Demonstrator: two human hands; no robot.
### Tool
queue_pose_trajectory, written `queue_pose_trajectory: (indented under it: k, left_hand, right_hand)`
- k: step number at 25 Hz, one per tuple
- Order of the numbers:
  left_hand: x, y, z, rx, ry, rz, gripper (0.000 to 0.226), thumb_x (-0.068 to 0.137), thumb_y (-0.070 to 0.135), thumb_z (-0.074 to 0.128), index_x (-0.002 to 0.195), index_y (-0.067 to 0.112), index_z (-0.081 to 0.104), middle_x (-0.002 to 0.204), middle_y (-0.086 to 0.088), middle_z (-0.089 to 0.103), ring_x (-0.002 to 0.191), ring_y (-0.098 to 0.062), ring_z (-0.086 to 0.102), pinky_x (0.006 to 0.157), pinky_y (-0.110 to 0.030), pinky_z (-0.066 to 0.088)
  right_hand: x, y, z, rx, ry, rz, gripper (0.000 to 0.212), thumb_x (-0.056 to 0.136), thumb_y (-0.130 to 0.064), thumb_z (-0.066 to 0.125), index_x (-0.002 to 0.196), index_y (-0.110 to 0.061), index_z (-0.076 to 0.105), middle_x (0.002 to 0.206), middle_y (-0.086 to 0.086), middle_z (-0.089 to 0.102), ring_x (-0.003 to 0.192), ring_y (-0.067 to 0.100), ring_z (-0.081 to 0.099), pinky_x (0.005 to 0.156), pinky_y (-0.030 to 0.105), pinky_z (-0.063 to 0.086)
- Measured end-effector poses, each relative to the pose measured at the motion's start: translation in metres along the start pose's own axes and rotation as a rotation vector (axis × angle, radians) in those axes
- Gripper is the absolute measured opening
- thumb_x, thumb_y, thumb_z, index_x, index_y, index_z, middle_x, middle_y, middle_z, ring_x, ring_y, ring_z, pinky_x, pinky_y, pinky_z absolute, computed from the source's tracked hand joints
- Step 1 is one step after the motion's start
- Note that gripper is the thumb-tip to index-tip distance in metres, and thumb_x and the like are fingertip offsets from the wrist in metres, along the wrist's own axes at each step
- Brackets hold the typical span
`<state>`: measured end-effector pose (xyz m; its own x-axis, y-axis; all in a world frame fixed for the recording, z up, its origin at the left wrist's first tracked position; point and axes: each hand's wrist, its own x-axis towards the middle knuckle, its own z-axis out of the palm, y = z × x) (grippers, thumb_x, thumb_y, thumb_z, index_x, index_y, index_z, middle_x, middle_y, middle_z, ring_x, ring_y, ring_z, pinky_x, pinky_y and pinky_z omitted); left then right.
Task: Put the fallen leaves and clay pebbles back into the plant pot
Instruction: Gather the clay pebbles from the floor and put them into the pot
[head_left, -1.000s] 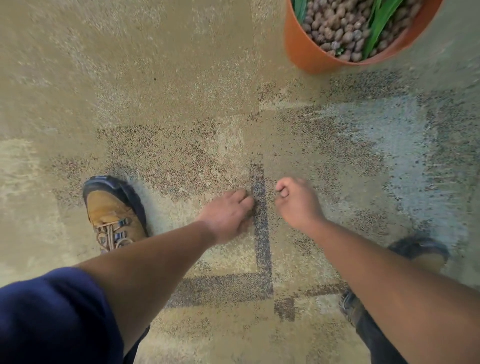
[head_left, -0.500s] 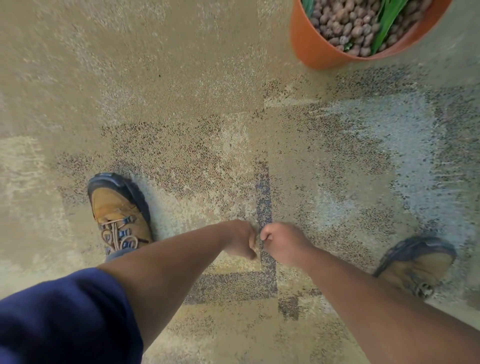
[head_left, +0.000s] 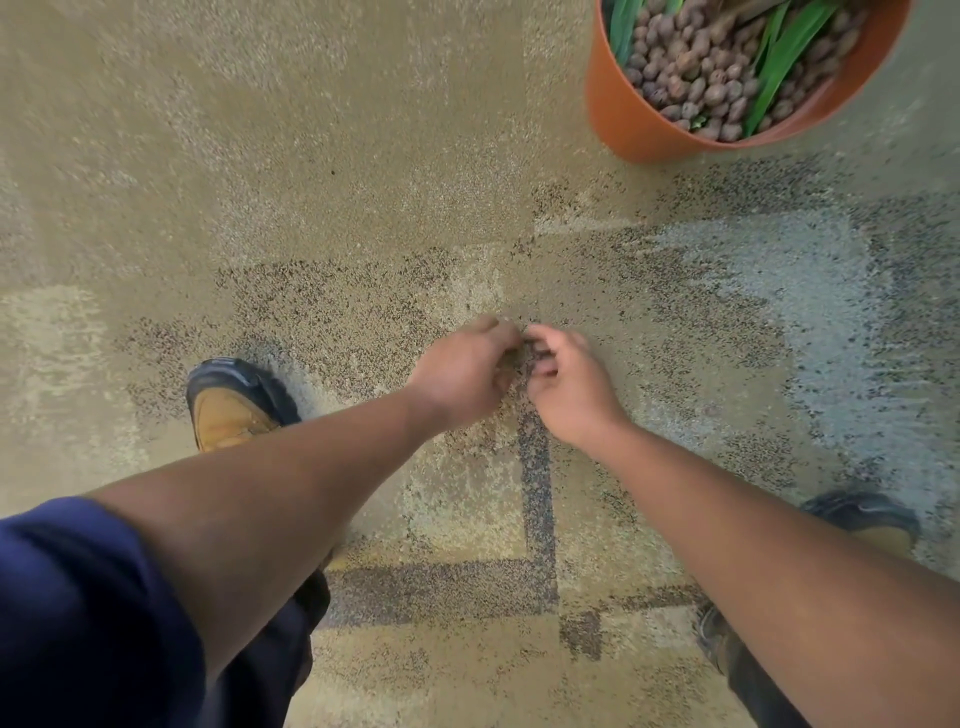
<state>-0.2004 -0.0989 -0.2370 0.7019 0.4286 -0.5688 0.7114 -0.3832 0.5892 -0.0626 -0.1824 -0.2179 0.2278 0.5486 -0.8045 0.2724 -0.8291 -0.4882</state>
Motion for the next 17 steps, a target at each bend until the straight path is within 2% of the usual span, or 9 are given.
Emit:
queue_pose_trajectory:
  k: [2, 3, 5, 7, 10, 13, 15, 17]
  left_hand:
    - [0.013, 0.0, -0.015, 0.201, 0.07, -0.018, 0.048, 0.09, 0.027, 0.069, 0.135, 0.027, 0.052, 0.135, -0.002, 0.049, 0.123, -0.025, 0.05, 0.105, -0.046, 0.05]
    - [0.018, 0.001, -0.021, 0.297, 0.059, -0.073, 0.067, 0.086, 0.038, 0.073, 0.145, 0.03, 0.042, 0.151, -0.007, 0.036, 0.139, -0.033, 0.035, 0.116, -0.058, 0.036]
    - [0.026, 0.0, -0.033, 0.355, -0.01, -0.2, 0.104, 0.077, 0.056, 0.077, 0.158, 0.038, 0.015, 0.169, -0.004, -0.003, 0.154, -0.041, -0.004, 0.121, -0.068, 0.007]
    - [0.028, -0.002, -0.034, 0.346, -0.052, -0.27, 0.121, 0.074, 0.064, 0.077, 0.159, 0.043, -0.007, 0.164, -0.003, -0.031, 0.149, -0.042, -0.027, 0.117, -0.072, -0.002]
    - [0.026, 0.0, -0.03, 0.295, -0.081, -0.322, 0.132, 0.075, 0.059, 0.079, 0.154, 0.042, -0.026, 0.157, 0.0, -0.046, 0.144, -0.041, -0.036, 0.114, -0.075, -0.003]
    - [0.028, 0.003, -0.029, 0.289, -0.083, -0.333, 0.133, 0.076, 0.056, 0.079, 0.153, 0.042, -0.028, 0.155, 0.001, -0.048, 0.143, -0.041, -0.036, 0.113, -0.075, -0.003]
    - [0.029, 0.005, -0.031, 0.287, -0.094, -0.335, 0.131, 0.078, 0.054, 0.079, 0.153, 0.041, -0.028, 0.155, -0.001, -0.047, 0.142, -0.043, -0.036, 0.112, -0.074, -0.003]
    - [0.029, 0.008, -0.032, 0.291, -0.101, -0.337, 0.13, 0.079, 0.05, 0.079, 0.153, 0.039, -0.028, 0.155, -0.003, -0.047, 0.142, -0.044, -0.036, 0.113, -0.076, -0.001]
  right_hand:
    - [0.008, -0.008, -0.013, -0.055, 0.147, -0.02, 0.068, 0.094, -0.005, 0.066, 0.152, -0.032, 0.043, 0.154, -0.003, 0.039, 0.127, 0.013, 0.055, 0.101, 0.034, 0.058]
    - [0.013, -0.011, -0.021, -0.114, 0.222, -0.033, 0.068, 0.094, -0.01, 0.067, 0.153, -0.033, 0.041, 0.158, -0.005, 0.035, 0.137, 0.017, 0.049, 0.105, 0.038, 0.056]
    - [0.022, -0.011, -0.036, -0.256, 0.338, -0.039, 0.073, 0.094, -0.017, 0.069, 0.156, -0.033, 0.035, 0.164, -0.004, 0.027, 0.149, 0.022, 0.034, 0.115, 0.047, 0.047]
    - [0.029, -0.008, -0.049, -0.353, 0.386, 0.012, 0.085, 0.091, -0.022, 0.073, 0.161, -0.034, 0.025, 0.17, -0.002, 0.016, 0.157, 0.027, 0.017, 0.122, 0.057, 0.034]
    - [0.037, 0.001, -0.076, -0.402, 0.486, 0.137, 0.095, 0.09, -0.027, 0.075, 0.163, -0.032, 0.014, 0.174, 0.002, 0.002, 0.16, 0.033, 0.003, 0.125, 0.061, 0.016]
    - [0.051, 0.014, -0.117, -0.32, 0.584, 0.197, 0.094, 0.092, -0.026, 0.073, 0.164, -0.027, 0.013, 0.174, 0.005, -0.003, 0.16, 0.034, 0.001, 0.125, 0.064, 0.018]
    - [0.059, 0.022, -0.133, -0.337, 0.466, 0.2, 0.09, 0.094, -0.026, 0.069, 0.165, -0.022, 0.014, 0.174, 0.005, -0.004, 0.16, 0.034, 0.001, 0.127, 0.06, 0.018]
    - [0.058, 0.027, -0.128, -0.473, 0.338, 0.163, 0.089, 0.095, -0.028, 0.067, 0.165, -0.019, 0.013, 0.174, 0.007, -0.007, 0.16, 0.035, -0.002, 0.127, 0.057, 0.01]
